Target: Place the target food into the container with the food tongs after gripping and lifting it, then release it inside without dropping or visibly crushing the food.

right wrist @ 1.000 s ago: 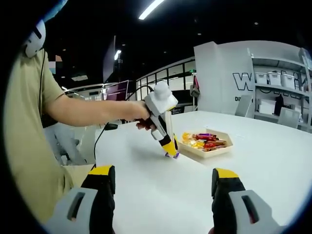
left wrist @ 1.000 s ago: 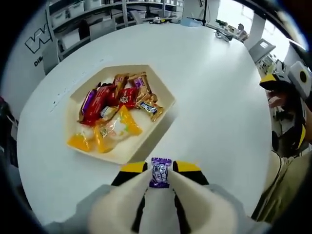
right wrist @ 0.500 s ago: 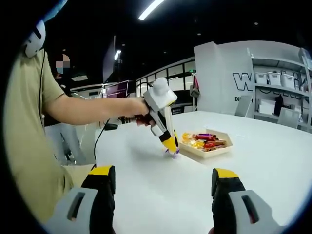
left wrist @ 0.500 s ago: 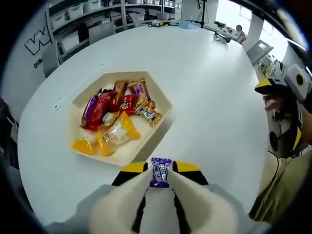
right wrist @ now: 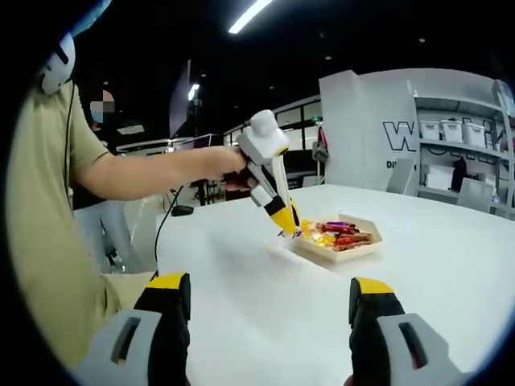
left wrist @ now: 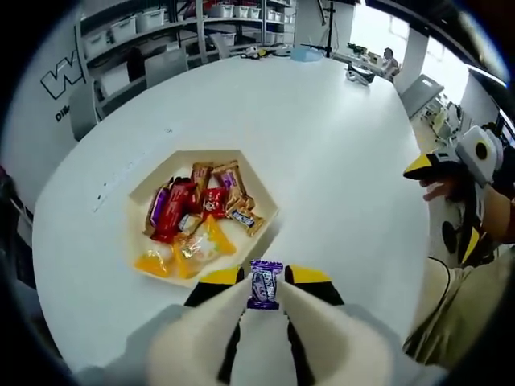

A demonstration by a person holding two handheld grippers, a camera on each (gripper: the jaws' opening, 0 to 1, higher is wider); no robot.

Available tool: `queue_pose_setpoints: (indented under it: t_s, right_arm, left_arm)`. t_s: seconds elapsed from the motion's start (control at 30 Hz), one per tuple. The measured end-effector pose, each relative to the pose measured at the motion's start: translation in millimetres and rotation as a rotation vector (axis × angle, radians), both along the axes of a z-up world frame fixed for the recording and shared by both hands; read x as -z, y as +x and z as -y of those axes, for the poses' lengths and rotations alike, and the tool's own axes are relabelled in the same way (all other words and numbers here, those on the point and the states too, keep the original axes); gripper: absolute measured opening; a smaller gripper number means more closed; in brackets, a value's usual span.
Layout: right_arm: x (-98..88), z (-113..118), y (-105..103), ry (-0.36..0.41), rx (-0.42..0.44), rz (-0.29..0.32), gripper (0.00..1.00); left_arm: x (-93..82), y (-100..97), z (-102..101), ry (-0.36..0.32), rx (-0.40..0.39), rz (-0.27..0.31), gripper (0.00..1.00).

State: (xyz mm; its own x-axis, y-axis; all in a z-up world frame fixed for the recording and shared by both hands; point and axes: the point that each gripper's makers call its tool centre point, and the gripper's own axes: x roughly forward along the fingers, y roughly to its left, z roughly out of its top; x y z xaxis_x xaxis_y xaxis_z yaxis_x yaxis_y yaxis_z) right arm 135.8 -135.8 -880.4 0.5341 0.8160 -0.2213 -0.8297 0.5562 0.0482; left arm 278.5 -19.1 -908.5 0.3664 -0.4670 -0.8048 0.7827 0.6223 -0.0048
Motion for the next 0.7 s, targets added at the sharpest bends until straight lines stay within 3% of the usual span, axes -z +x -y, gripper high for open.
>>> queue_pose_setpoints:
  t_s: [0.27,0.7]
  right_arm:
    - [-2.3,3.9,0.5,-0.001,0.008,0.004,0.80]
    - [-2.5,10.8,2.3,-0.002,0.021,0.004,0.80]
  left_arm:
    - [-16.2,17.3,5.0,-0.012,-0.016,0.024,0.19]
    - [-24.5,37.7,17.6,-0.013,-0.024,0.038,0.19]
